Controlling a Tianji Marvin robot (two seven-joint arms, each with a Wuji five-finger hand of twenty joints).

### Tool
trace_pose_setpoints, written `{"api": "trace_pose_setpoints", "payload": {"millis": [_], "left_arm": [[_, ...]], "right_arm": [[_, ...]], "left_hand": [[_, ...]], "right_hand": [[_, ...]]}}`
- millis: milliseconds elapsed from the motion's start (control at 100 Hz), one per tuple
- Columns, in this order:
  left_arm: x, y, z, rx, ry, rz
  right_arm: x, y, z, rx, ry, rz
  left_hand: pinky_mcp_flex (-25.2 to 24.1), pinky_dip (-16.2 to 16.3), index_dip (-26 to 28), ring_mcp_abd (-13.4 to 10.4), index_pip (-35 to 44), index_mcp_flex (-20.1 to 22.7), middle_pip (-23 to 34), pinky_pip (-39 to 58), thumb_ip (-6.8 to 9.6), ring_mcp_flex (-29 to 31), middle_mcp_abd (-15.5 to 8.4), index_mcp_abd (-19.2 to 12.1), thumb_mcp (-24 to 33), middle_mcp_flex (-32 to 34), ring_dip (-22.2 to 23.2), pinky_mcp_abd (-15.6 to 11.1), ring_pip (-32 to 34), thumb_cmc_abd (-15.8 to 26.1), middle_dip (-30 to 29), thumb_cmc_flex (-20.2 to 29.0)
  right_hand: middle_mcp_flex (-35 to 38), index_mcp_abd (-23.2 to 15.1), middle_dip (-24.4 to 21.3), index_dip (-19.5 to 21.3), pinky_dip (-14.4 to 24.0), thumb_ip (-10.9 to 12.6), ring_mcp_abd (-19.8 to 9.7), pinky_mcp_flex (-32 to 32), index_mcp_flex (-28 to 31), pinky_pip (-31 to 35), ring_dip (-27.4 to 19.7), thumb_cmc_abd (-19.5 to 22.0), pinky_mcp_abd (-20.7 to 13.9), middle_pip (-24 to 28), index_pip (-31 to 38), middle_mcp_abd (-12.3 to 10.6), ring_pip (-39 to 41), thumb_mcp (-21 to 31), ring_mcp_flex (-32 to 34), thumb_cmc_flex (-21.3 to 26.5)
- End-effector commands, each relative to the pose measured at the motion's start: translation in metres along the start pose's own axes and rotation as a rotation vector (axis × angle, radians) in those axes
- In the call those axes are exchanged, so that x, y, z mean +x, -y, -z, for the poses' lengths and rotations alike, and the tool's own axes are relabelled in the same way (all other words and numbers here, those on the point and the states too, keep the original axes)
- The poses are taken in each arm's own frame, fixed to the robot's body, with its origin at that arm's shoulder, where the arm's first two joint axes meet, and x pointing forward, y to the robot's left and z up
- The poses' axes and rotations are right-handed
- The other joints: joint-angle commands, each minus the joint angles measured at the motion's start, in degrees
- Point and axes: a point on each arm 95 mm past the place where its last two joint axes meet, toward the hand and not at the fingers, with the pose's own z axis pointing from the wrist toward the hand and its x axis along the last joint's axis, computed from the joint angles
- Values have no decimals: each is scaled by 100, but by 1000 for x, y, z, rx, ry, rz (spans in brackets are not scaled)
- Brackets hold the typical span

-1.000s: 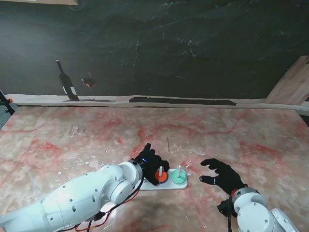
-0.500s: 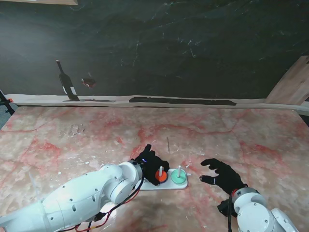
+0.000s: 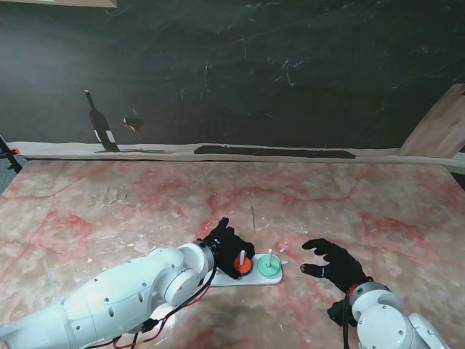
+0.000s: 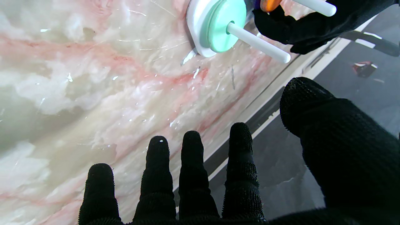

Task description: Move the three rings of the Hanoi Tower from the left rod to the right rod

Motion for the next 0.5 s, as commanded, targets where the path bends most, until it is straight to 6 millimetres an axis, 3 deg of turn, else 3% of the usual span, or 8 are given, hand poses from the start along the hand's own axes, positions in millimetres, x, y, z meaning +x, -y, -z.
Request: {"api": "trace_pose_setpoints", "payload": {"millis": [0,490], "left_arm": [[1,2,0,-1,-5,2],[2,14,4,12,-12,-27]], "right_arm": [[0,3,1,6,0,-2],[0,2,1,5,1,-5]], "left_hand": [[-104,134,296,-42,525,405,132,16,395,160,-305,-220,317,253,59,-7,118,428,94,277],[-116,298,363,-90,605,512,131,64,399,235,-332,-167,346,318,69,-21,151,379,126,309]], "right_hand": [[-87,52,24,-49,116,189,18,-45,-183,-64,52,21,-42,90,35,0,47,-116,2,0],[-93,46,23,-50,121,190,14,-45,-184,-70,52,13,-43,88,36,3,46,-112,2,-1]]}}
